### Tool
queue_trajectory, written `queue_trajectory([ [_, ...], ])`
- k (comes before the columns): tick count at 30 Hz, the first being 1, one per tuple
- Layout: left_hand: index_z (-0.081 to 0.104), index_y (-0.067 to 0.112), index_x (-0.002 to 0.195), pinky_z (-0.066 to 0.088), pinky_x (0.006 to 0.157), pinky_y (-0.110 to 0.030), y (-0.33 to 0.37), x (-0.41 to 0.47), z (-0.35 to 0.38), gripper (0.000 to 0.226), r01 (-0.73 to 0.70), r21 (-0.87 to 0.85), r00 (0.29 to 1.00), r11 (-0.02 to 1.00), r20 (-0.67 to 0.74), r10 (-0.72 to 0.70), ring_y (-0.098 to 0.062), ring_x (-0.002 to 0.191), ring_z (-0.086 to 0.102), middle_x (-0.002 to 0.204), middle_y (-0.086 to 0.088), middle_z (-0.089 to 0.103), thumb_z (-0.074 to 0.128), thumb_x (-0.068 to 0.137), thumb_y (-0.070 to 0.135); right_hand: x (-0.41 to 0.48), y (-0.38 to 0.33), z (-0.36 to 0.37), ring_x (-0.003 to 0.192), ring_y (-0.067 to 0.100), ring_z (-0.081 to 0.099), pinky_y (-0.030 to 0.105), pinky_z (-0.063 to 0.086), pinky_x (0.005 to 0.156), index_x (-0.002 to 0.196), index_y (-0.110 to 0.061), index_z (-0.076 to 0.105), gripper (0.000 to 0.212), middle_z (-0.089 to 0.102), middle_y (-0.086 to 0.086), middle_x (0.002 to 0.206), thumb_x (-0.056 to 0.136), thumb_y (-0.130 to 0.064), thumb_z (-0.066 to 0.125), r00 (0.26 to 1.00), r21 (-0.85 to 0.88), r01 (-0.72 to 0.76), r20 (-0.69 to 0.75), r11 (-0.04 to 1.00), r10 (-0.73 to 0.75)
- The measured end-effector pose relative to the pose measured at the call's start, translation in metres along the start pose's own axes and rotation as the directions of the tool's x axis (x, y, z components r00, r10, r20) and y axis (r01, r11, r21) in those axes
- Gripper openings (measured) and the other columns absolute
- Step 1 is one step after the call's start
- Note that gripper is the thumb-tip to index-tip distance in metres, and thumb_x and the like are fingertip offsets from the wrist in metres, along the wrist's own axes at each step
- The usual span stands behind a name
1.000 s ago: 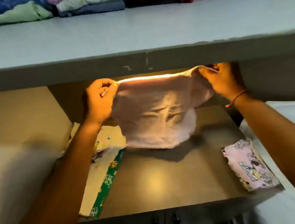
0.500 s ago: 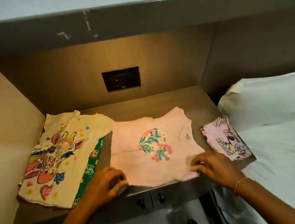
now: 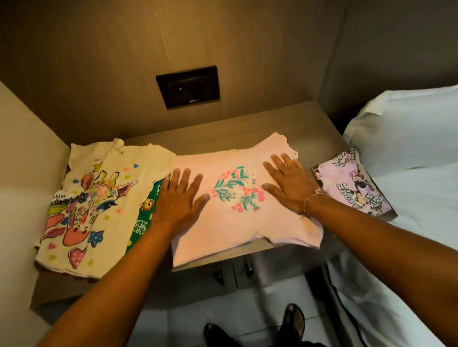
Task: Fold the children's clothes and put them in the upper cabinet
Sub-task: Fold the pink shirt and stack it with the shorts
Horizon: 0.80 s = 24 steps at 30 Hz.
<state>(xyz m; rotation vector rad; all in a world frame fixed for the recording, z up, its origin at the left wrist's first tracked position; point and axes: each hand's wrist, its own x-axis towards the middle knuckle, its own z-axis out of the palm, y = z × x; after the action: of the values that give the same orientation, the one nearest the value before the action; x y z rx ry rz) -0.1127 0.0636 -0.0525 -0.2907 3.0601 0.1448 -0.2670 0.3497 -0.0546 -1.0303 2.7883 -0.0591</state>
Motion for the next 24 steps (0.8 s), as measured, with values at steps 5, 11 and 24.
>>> queue_trajectory([
  [5, 0.039, 0.027, 0.145, 0.014, 0.117, -0.050, 0.004, -0.023, -0.018, 0.068, -0.091, -0.124, 0.992, 0.988, -0.097, 0.079, -0.029, 0.147, 0.020, 0.158, -0.004, 0.030, 0.033, 0.091, 0.068, -0.038, -0.014, -0.017, 0.149, 0.026, 0.011, 0.046, 0.009, 0.120, 0.150, -0.024, 0.025, 0.067, 0.020, 0.003, 0.161, 0.096, -0.063, 0.021, 0.985, 0.113, 0.112, -0.144, 0.987, -0.096],
  [11, 0.063, 0.032, 0.120, 0.041, 0.095, -0.043, -0.016, -0.122, -0.009, 0.064, -0.283, -0.146, 0.959, 0.948, -0.048, 0.278, -0.018, 0.125, 0.048, 0.133, 0.004, 0.058, 0.054, 0.076, 0.078, -0.138, 0.001, 0.002, 0.143, 0.026, 0.029, 0.044, 0.029, 0.116, 0.139, -0.022, 0.048, 0.063, 0.041, 0.002, 0.151, 0.087, -0.056, 0.059, 0.943, 0.130, 0.322, -0.134, 0.938, -0.305],
  [24, 0.071, 0.029, 0.082, 0.053, 0.066, -0.020, -0.004, -0.141, -0.056, 0.023, -0.057, -0.597, 0.998, 0.800, -0.050, 0.034, -0.004, 0.073, 0.063, 0.076, 0.017, 0.068, 0.055, 0.077, 0.044, -0.156, 0.003, -0.038, 0.085, 0.004, 0.068, 0.034, 0.058, 0.072, 0.098, -0.031, 0.072, 0.020, 0.073, -0.014, 0.093, 0.084, -0.017, 0.070, 0.987, 0.558, 0.161, -0.069, 0.814, -0.149],
])
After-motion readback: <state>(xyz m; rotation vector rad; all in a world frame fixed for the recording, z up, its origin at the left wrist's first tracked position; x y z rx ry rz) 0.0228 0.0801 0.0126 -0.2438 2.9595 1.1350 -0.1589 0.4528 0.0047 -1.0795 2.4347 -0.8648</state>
